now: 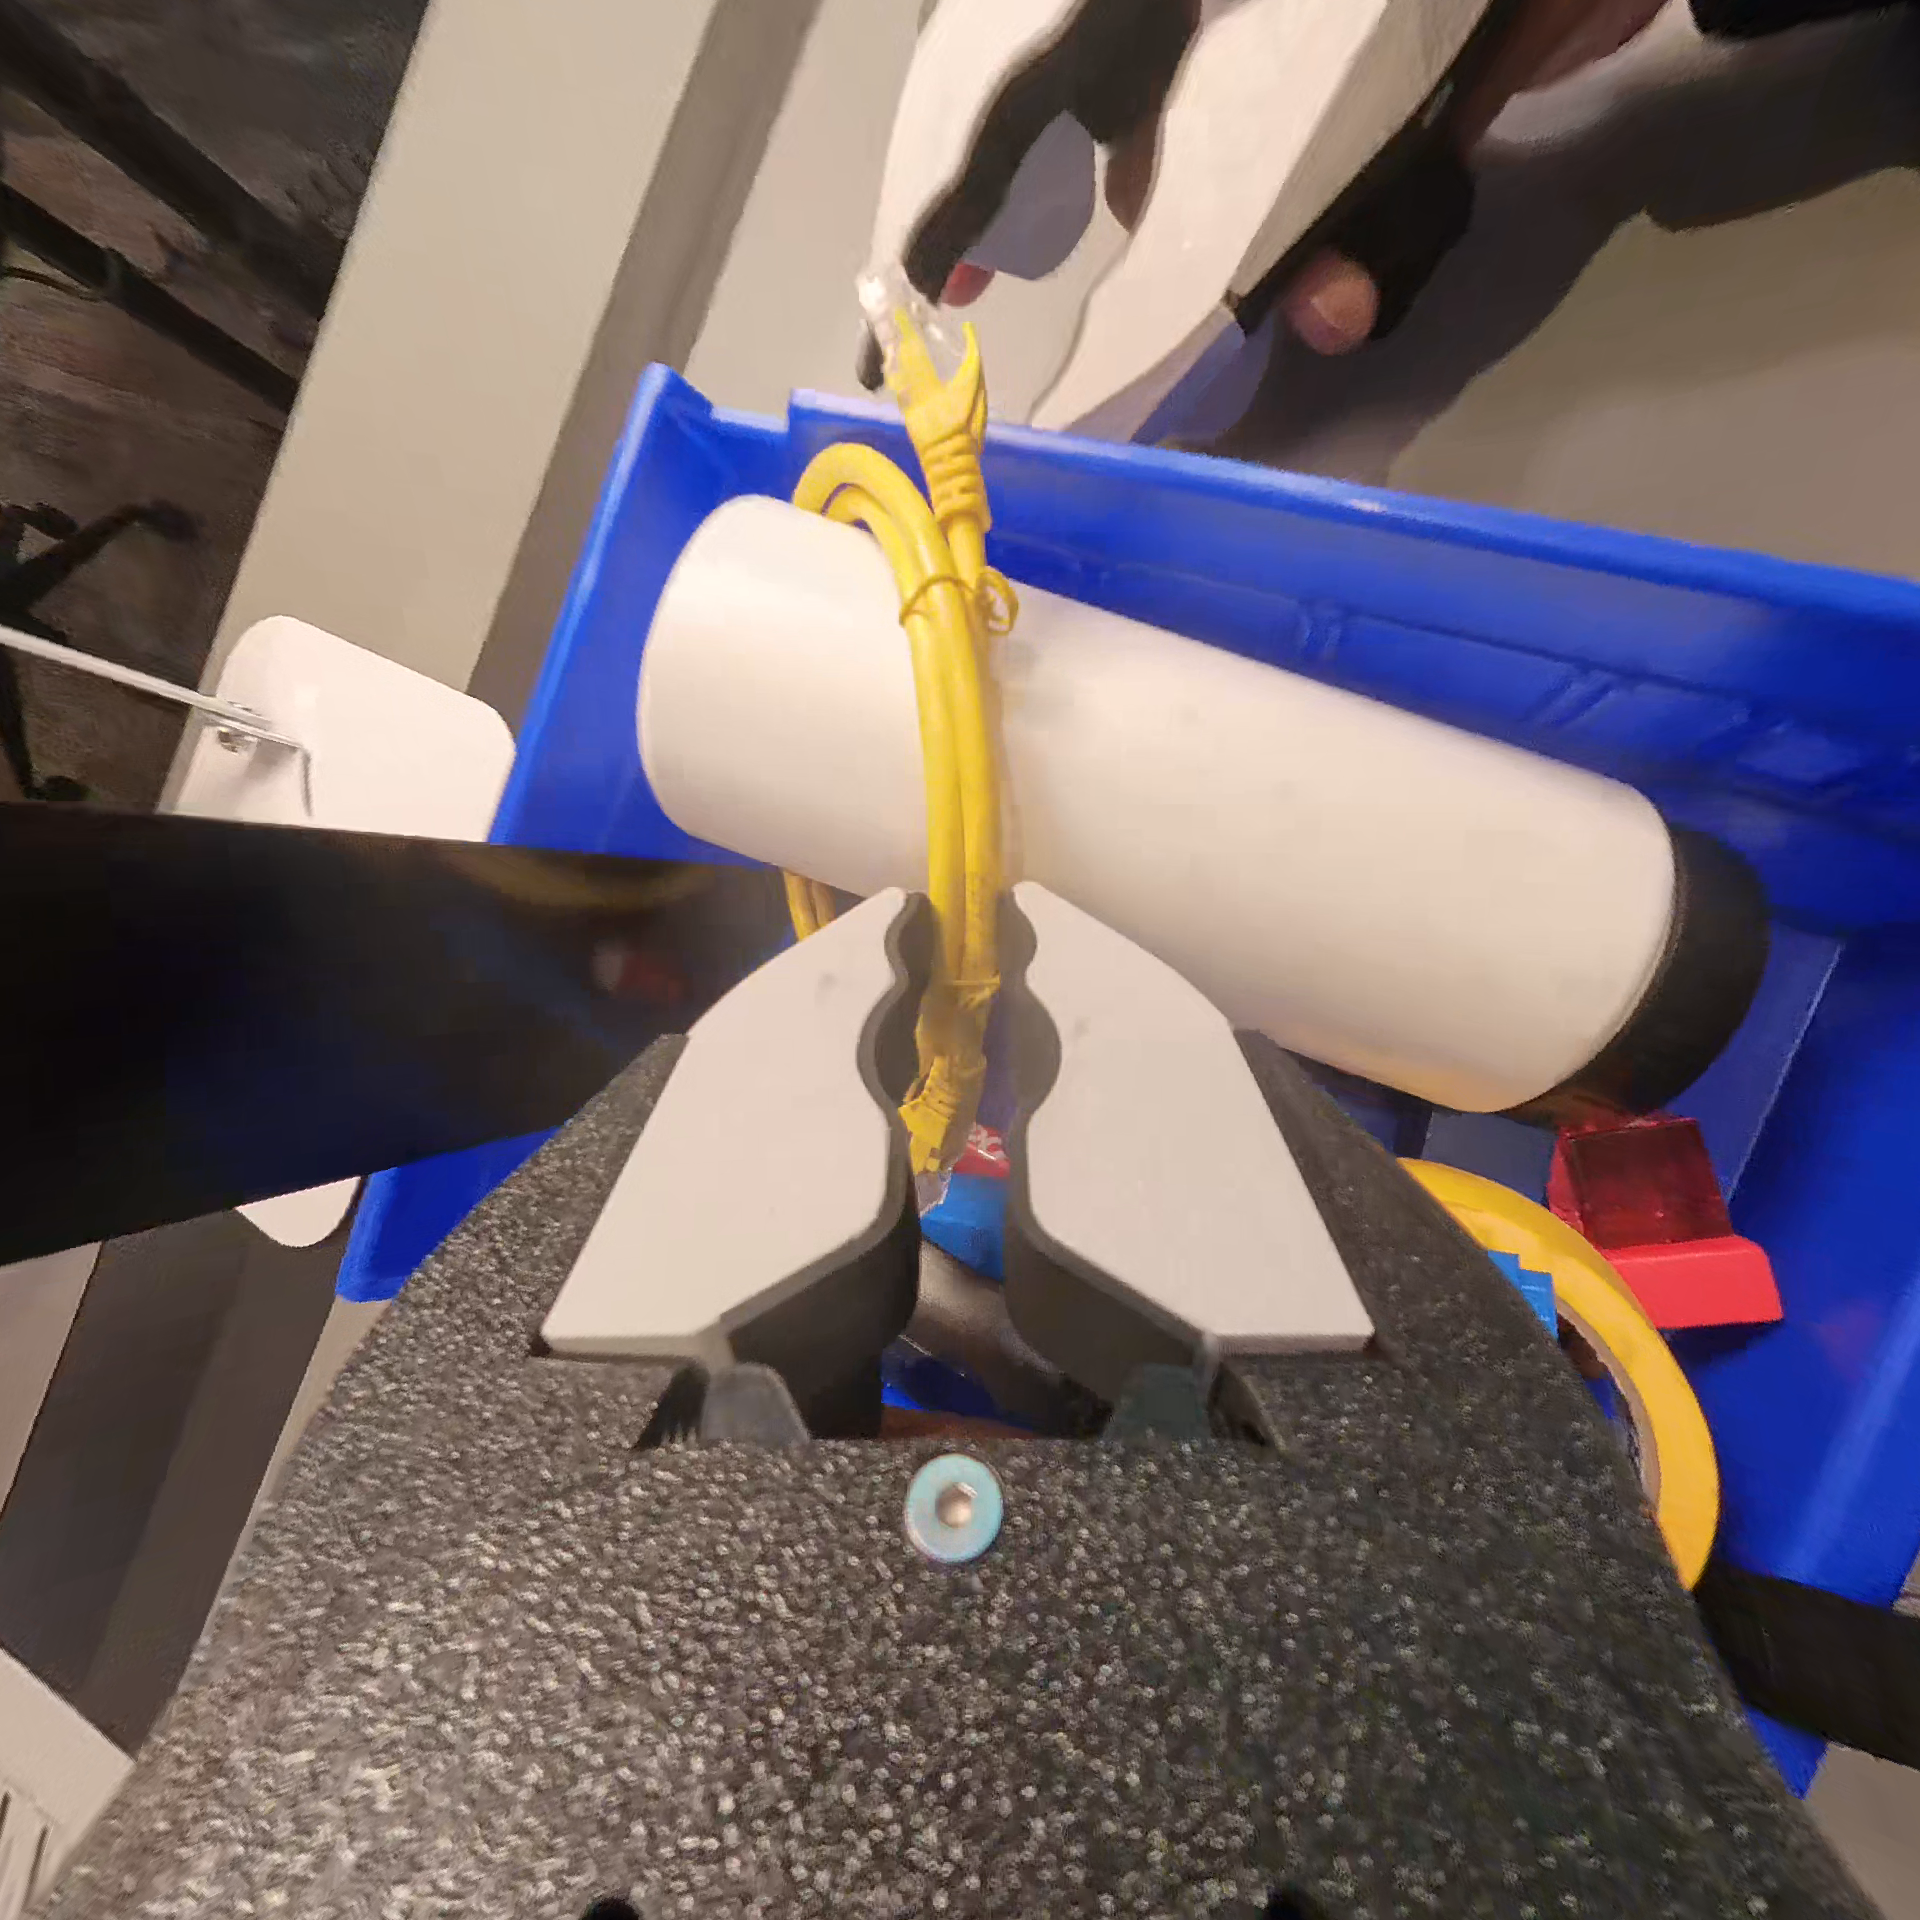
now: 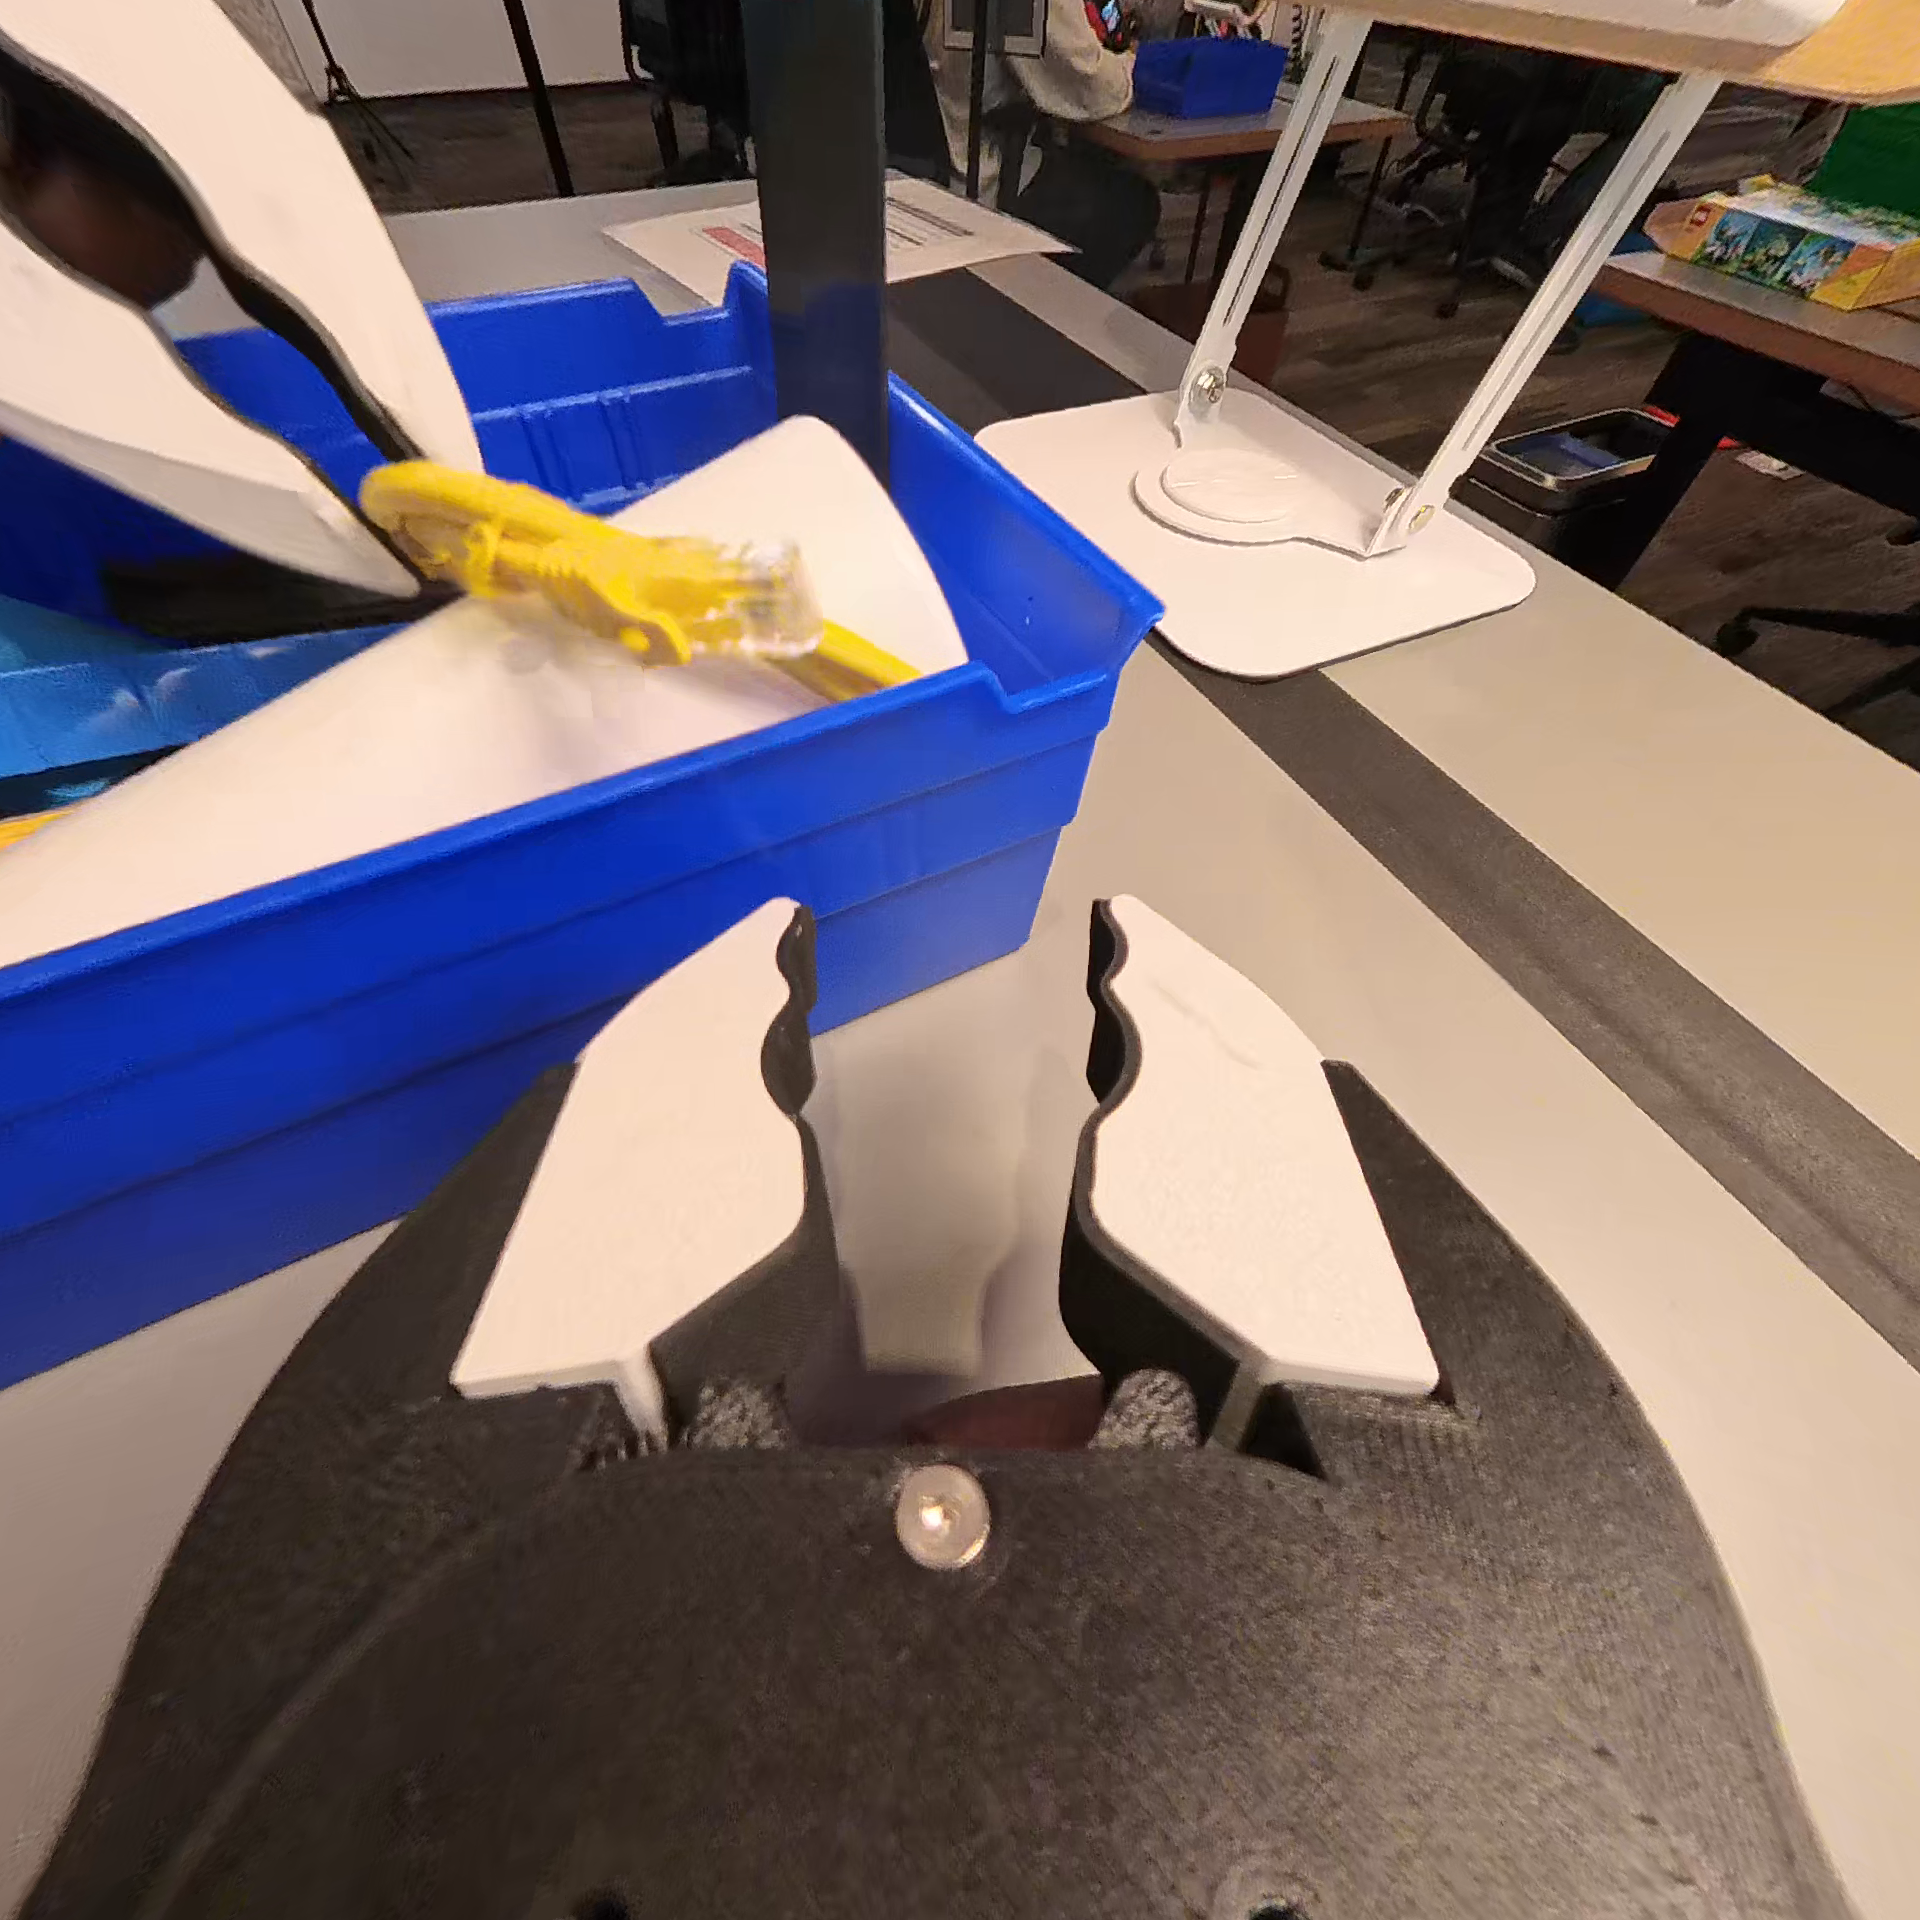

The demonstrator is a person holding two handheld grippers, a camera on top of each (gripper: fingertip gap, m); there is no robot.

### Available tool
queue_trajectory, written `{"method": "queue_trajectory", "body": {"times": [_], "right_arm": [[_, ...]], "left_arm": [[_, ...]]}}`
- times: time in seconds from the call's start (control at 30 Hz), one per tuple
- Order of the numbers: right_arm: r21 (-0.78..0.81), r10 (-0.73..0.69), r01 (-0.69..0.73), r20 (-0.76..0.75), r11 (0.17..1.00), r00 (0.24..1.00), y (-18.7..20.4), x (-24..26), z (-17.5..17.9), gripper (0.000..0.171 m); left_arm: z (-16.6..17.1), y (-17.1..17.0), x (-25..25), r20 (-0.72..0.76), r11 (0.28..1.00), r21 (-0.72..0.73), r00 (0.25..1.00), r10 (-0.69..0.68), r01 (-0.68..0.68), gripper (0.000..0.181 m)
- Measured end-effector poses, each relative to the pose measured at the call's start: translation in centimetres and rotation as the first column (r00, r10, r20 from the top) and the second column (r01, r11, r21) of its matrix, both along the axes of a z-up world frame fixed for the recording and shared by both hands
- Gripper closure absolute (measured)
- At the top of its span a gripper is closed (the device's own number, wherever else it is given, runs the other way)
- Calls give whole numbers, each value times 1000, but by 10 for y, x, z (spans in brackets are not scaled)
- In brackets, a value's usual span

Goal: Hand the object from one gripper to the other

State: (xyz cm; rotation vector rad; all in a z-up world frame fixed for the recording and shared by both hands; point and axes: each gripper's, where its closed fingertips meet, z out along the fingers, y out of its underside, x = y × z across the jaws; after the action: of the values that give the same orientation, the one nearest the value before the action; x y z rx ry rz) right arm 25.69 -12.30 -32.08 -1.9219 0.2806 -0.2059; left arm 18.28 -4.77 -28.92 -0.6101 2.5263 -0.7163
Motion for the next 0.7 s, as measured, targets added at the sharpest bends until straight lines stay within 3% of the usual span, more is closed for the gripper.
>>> {"method": "queue_trajectory", "body": {"times": [0.03, 0.13, 0.33, 0.43, 0.7], "right_arm": [[4, -3, 3, -4, 1000, 1000, 0, 1, 0, 120], [20, -17, 18, -21, 1000, 1000, -2, 6, 2, 121], [56, -50, 50, -1, 997, 999, -7, 10, 11, 121], [93, -78, 74, 36, 993, 996, -10, 9, 28, 122], [205, -92, 59, 154, 977, 984, -4, -20, 103, 125]], "left_arm": [[7, 1, 3, 21, 999, -43, 1000, 17, -16, 168], [45, 7, 13, 130, 968, -247, 989, 75, -41, 168], [117, 37, 22, 336, 806, -591, 914, 226, 19, 168], [139, 41, 12, 399, 735, -668, 890, 223, 115, 168], [159, 35, -11, 410, 648, -728, 900, 150, 224, 168]]}}
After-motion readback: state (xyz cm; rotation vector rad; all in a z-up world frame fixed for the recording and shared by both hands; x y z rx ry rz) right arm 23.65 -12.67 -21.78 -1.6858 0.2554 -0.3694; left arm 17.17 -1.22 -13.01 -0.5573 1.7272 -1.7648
